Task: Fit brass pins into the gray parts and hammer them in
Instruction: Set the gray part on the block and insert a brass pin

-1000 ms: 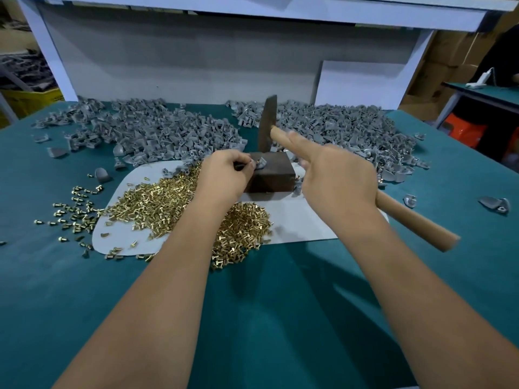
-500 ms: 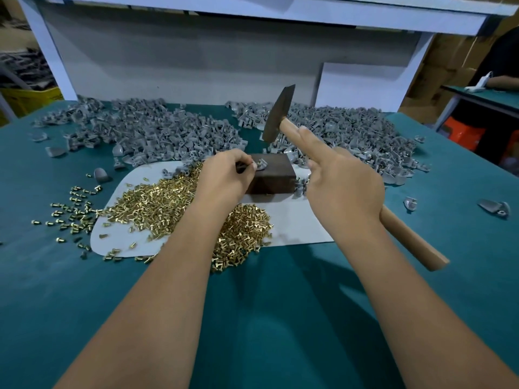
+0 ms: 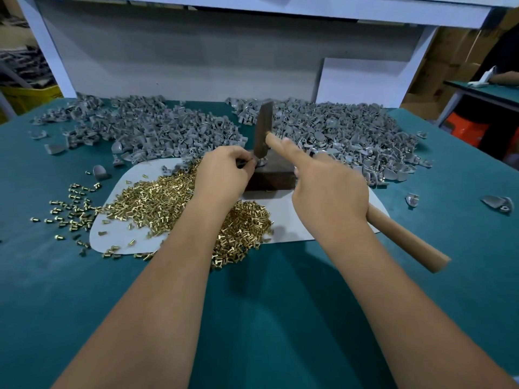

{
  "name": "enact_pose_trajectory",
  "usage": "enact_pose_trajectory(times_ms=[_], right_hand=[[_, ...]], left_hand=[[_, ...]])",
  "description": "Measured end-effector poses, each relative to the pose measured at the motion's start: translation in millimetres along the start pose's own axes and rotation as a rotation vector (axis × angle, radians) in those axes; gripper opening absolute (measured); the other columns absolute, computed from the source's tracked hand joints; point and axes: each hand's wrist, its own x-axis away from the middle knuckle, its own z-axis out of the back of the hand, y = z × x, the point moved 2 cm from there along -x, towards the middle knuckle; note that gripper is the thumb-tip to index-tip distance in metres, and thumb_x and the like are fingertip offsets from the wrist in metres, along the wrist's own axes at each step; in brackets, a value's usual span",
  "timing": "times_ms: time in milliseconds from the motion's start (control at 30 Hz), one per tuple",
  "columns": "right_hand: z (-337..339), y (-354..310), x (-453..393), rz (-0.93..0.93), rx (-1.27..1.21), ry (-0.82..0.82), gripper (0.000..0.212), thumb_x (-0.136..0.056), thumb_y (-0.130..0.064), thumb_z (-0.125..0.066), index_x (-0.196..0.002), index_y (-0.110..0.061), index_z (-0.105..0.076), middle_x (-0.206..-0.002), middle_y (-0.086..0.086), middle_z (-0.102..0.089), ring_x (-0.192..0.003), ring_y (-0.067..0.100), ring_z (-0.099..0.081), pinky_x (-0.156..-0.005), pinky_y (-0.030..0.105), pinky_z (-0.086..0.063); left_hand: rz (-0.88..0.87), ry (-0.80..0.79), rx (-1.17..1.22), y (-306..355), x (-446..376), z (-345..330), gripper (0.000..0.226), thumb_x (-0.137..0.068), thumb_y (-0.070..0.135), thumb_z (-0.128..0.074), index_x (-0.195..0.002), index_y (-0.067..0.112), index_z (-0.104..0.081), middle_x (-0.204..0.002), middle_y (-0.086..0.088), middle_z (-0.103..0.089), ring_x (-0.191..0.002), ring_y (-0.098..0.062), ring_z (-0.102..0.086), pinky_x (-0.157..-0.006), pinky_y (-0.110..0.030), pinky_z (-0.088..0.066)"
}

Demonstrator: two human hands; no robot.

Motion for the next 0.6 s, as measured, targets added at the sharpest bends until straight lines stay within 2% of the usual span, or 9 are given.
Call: enact_pose_trajectory(times_ms=[67, 133, 267, 367, 500, 600], right_hand=[[0.5, 1.7, 2.0, -0.032, -0.014, 0.017, 0.070, -0.089, -0.016, -0.056, -0.141, -0.050, -0.024, -0.076, 0.001, -0.047, -0.053, 0.021, -0.030, -0.045, 0.026, -0.015], [0.9, 3.3, 5.5, -0.058, -0.022, 0.039, 0.067, -0.087, -0.014, -0.058, -0.142, -0.044, -0.033, -0.077, 0.004, -0.052, -0.056, 0.022, -0.032, -0.047, 0.026, -0.018], [-2.6, 3.8, 8.5, -0.023, -0.012, 0.040, 0.069, -0.085, -0.012, -0.061, -0.141, -0.044, -0.033, -0.072, 0.003, -0.048, -0.055, 0.022, -0.033, -0.047, 0.026, -0.017], [2.1, 0.3, 8.5, -0.042, -0.009, 0.081, 0.070, -0.079, -0.008, -0.067, -0.140, -0.035, -0.044, -0.071, 0.008, -0.055, -0.054, 0.021, -0.031, -0.049, 0.027, -0.021], [-3.2, -2.1, 9.6, -0.038, 0.031, 0.017, 0.072, -0.086, -0.015, -0.060, -0.145, -0.042, -0.029, -0.079, 0.006, -0.056, -0.057, 0.022, -0.032, -0.049, 0.029, -0.021], [-0.8, -1.3, 9.2, -0.056, 0.012, 0.068, 0.072, -0.081, -0.010, -0.063, -0.144, -0.035, -0.038, -0.074, 0.008, -0.051, -0.056, 0.022, -0.033, -0.049, 0.029, -0.024]], left_hand=[[0.026, 0.002, 0.022, -1.1, 0.7, -0.3, 0.010, -0.091, 0.025, -0.068, -0.095, 0.023, -0.077, -0.099, 0.002, -0.074, -0.091, -0.018, -0.064, -0.083, -0.030, -0.052], [0.044, 0.004, 0.034, -1.3, 0.4, -1.6, 0.009, -0.090, 0.024, -0.069, -0.093, 0.023, -0.077, -0.093, 0.003, -0.071, -0.089, -0.018, -0.062, -0.081, -0.025, -0.048], [0.048, -0.002, 0.020, -2.7, -0.1, -2.1, 0.008, -0.090, 0.025, -0.069, -0.089, 0.027, -0.076, -0.083, 0.010, -0.065, -0.080, -0.015, -0.061, -0.074, -0.026, -0.050], [0.034, 0.000, 0.007, -2.3, -0.7, -2.5, 0.009, -0.090, 0.027, -0.069, -0.094, 0.024, -0.077, -0.087, 0.009, -0.066, -0.083, -0.013, -0.059, -0.076, -0.022, -0.045], [0.071, -0.013, 0.050, -1.9, 0.0, -1.9, 0.009, -0.091, 0.027, -0.069, -0.095, 0.026, -0.076, -0.093, 0.007, -0.070, -0.086, -0.015, -0.063, -0.077, -0.026, -0.050], [0.040, -0.012, 0.020, -0.9, -0.2, -1.9, 0.011, -0.091, 0.026, -0.069, -0.097, 0.023, -0.077, -0.099, 0.004, -0.073, -0.091, -0.015, -0.063, -0.082, -0.022, -0.046]])
